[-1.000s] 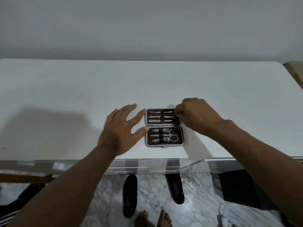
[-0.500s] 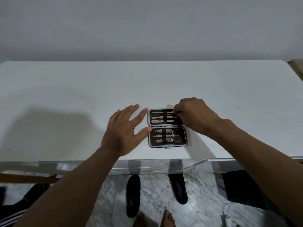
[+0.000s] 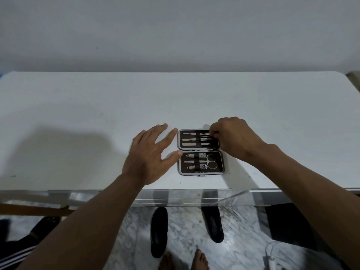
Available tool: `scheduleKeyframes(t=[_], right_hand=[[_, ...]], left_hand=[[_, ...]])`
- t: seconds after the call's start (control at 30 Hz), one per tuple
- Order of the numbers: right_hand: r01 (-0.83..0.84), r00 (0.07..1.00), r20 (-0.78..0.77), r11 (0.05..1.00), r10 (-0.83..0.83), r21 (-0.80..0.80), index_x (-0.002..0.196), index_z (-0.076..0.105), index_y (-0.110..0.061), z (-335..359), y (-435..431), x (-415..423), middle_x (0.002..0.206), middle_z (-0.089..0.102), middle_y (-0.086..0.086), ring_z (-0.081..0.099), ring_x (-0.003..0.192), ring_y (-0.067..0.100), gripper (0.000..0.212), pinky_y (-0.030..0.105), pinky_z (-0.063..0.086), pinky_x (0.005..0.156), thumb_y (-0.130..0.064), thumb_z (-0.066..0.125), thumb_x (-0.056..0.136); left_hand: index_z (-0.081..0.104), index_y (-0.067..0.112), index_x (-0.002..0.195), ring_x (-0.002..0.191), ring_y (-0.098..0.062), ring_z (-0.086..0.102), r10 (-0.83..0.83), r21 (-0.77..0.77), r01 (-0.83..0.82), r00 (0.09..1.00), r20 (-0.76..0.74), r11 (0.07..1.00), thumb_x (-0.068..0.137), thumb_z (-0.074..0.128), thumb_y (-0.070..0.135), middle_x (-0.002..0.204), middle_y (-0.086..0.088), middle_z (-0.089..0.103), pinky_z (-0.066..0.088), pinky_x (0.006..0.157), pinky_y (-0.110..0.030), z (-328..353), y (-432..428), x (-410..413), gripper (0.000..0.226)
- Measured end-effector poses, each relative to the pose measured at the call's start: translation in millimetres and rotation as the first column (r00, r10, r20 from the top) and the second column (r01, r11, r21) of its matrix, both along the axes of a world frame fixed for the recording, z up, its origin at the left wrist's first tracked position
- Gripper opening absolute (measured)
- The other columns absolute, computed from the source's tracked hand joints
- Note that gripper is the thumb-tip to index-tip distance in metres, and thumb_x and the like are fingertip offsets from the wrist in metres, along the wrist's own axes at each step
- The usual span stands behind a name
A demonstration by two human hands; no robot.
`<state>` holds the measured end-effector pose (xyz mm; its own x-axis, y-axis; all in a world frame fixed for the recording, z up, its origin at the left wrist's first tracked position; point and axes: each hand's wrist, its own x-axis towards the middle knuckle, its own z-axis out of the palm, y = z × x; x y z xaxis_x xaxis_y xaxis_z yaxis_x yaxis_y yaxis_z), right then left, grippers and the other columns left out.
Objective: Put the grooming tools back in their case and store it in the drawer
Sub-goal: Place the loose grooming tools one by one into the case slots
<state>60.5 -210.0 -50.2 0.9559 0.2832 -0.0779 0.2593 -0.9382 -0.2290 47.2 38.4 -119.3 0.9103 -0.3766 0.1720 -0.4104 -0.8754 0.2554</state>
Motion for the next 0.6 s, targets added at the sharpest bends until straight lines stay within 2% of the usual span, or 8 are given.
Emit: scheduleKeyframes(t=[0.17,0.33,0.6], right_hand=[[-0.136,0.99,0.027,0.984,0.141,-0.117,0.094,0.065,-0.007,4.6,3.1,-4.0,0.091,0.062,0.01,0.06,0.082,0.032,0.024,0.036,0.047,0.069,0.003,0.049,0.079],[-0.176,0.983,0.032,0.973,0.183,-0.147,0.094,0.063,-0.007,3.5,5.7,-1.6,0.089,0.062,0.009,0.059,0.08,0.031,0.02,0.031,0.035,0.062,0.0,0.046,0.085],[-0.18,0.983,0.02,0.982,0.181,-0.066,0.098,0.064,-0.011,-1.4,11.4,4.9,0.091,0.062,0.008,0.059,0.081,0.031,0.022,0.036,0.049,0.069,-0.002,0.047,0.088]], left_hand=[[0.043,0.034,0.145,0.141,-0.015,0.033,0.0,-0.001,0.0,1.0,0.009,1.0,0.091,0.034,0.067,0.153,0.002,0.041,0.02,0.115,-0.038,-0.2,-0.3,-0.3,0.063],[0.042,0.033,0.146,0.141,-0.016,0.034,-0.004,-0.005,0.004,1.0,0.012,1.0,0.092,0.034,0.067,0.152,0.001,0.041,0.021,0.115,-0.038,0.0,-0.4,-0.4,0.065],[0.042,0.036,0.145,0.141,-0.016,0.033,-0.009,-0.002,0.009,1.0,0.004,1.0,0.092,0.033,0.066,0.153,0.001,0.041,0.02,0.115,-0.038,0.9,0.2,0.3,0.062]])
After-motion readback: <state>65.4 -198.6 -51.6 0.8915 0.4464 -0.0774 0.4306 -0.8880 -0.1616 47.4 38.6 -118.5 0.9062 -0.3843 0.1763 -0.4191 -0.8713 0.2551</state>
